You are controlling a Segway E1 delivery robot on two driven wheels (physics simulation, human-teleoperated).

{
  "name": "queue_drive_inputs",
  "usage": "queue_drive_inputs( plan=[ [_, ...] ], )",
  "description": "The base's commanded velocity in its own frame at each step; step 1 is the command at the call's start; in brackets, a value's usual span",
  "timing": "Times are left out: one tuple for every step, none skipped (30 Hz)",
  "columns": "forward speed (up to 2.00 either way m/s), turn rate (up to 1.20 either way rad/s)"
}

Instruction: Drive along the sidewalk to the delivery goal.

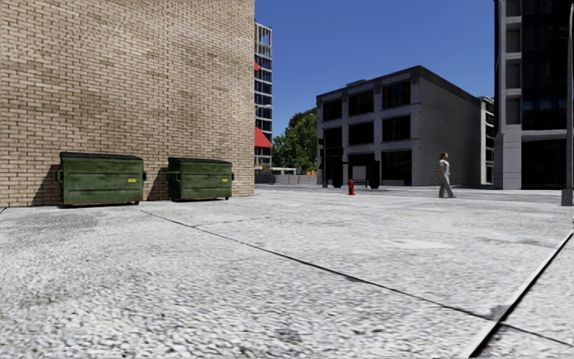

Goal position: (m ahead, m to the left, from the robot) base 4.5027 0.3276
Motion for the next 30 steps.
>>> queue_drive_inputs(
  plan=[
    [2.00, 0.00],
    [2.00, 0.00],
    [2.00, 0.00],
    [2.00, 0.00],
    [2.00, 0.00],
    [2.00, 0.00],
    [2.00, 0.00],
    [2.00, 0.00],
    [2.00, 0.00],
    [2.00, 0.00],
    [2.00, 0.00],
    [2.00, 0.00],
    [2.00, 0.00],
    [2.00, 0.00],
    [2.00, 0.00],
    [2.00, 0.00],
    [2.00, 0.00],
    [2.00, 0.00],
    [2.00, 0.00],
    [2.00, 0.00],
    [2.00, 0.00],
    [2.00, 0.00],
    [2.00, 0.00],
    [2.00, 0.00],
    [2.00, 0.00],
    [2.00, 0.00],
    [2.00, 0.00],
    [2.00, 0.00],
    [2.00, 0.00],
    [2.00, 0.00]
  ],
)
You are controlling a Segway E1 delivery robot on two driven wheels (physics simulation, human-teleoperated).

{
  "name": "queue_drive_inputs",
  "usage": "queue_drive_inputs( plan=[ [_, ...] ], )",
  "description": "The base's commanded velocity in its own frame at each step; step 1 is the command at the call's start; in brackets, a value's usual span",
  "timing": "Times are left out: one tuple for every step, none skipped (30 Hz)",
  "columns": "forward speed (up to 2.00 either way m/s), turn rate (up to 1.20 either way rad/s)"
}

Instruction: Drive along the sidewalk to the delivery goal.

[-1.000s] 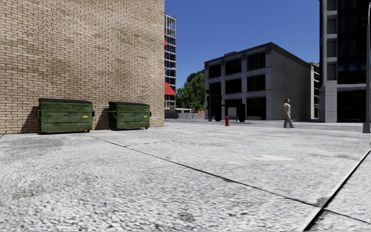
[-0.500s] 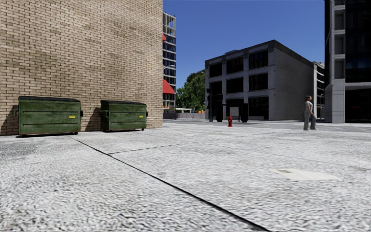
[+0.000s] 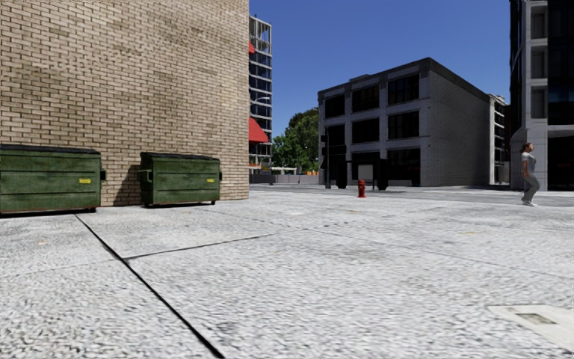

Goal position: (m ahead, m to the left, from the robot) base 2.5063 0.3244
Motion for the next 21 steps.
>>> queue_drive_inputs(
  plan=[
    [2.00, 0.00],
    [2.00, 0.00],
    [2.00, 0.00],
    [2.00, 0.00],
    [2.00, 0.00],
    [2.00, 0.00],
    [2.00, 0.00],
    [2.00, 0.00],
    [2.00, 0.00],
    [2.00, 0.00],
    [2.00, 0.00],
    [2.00, 0.00],
    [2.00, 0.00],
    [2.00, 0.00],
    [2.00, 0.00],
    [2.00, 0.00],
    [2.00, 0.00],
    [2.00, 0.00],
    [2.00, 0.00],
    [2.00, 0.00],
    [2.00, 0.00]
  ],
)
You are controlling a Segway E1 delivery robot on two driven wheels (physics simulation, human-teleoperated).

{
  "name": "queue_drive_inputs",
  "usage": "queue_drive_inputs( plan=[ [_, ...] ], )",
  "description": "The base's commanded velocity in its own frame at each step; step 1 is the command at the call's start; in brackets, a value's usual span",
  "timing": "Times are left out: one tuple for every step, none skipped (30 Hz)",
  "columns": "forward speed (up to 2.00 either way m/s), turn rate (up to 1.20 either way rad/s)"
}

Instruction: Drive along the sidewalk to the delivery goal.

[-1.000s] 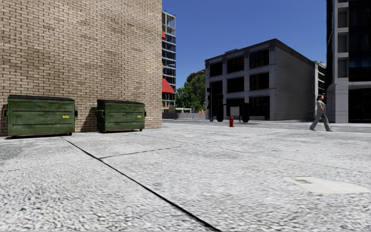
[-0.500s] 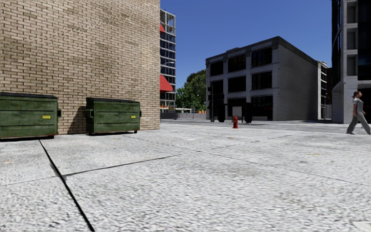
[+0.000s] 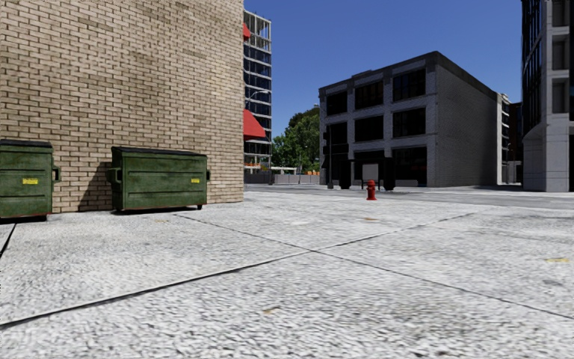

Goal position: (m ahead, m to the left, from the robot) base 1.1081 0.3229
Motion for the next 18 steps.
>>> queue_drive_inputs(
  plan=[
    [2.00, 0.00],
    [2.00, 0.00],
    [2.00, 0.00],
    [2.00, 0.00],
    [2.00, 0.00],
    [2.00, 0.00],
    [1.99, 0.00],
    [1.85, 0.00],
    [1.61, 0.00],
    [1.35, 0.00],
    [1.35, 0.00],
    [1.18, 0.00],
    [1.03, 0.00],
    [0.87, 0.00],
    [0.87, 0.00],
    [0.75, 0.00],
    [0.70, 0.00],
    [0.66, 0.00]
  ],
)
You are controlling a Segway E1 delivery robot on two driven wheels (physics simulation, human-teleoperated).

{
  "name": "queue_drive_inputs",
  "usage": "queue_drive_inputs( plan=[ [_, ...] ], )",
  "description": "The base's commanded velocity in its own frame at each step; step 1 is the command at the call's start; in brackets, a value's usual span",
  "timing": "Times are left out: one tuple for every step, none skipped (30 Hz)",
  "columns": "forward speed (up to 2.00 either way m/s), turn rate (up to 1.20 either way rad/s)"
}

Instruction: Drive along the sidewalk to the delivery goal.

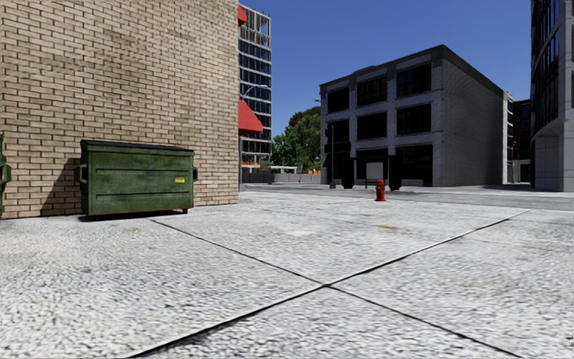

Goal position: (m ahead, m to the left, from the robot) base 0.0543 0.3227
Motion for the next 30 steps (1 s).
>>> queue_drive_inputs(
  plan=[
    [0.63, 0.00],
    [0.63, 0.00],
    [0.61, 0.00],
    [0.60, 0.00],
    [0.59, 0.00],
    [0.59, 0.00],
    [0.59, 0.00],
    [0.59, 0.00],
    [0.59, 0.00],
    [0.59, 0.00],
    [0.59, 0.00],
    [0.59, 0.00],
    [0.49, 0.00],
    [0.24, 0.00],
    [0.00, 0.00],
    [0.00, 0.00],
    [0.00, 0.00],
    [0.00, 0.00],
    [0.00, 0.00],
    [0.00, 0.00],
    [0.00, 0.00],
    [0.00, 0.00],
    [0.00, 0.00],
    [0.00, 0.00],
    [0.00, 0.00],
    [0.00, 0.00],
    [0.00, 0.00],
    [0.00, 0.00],
    [0.00, 0.00],
    [0.00, 0.00]
  ],
)
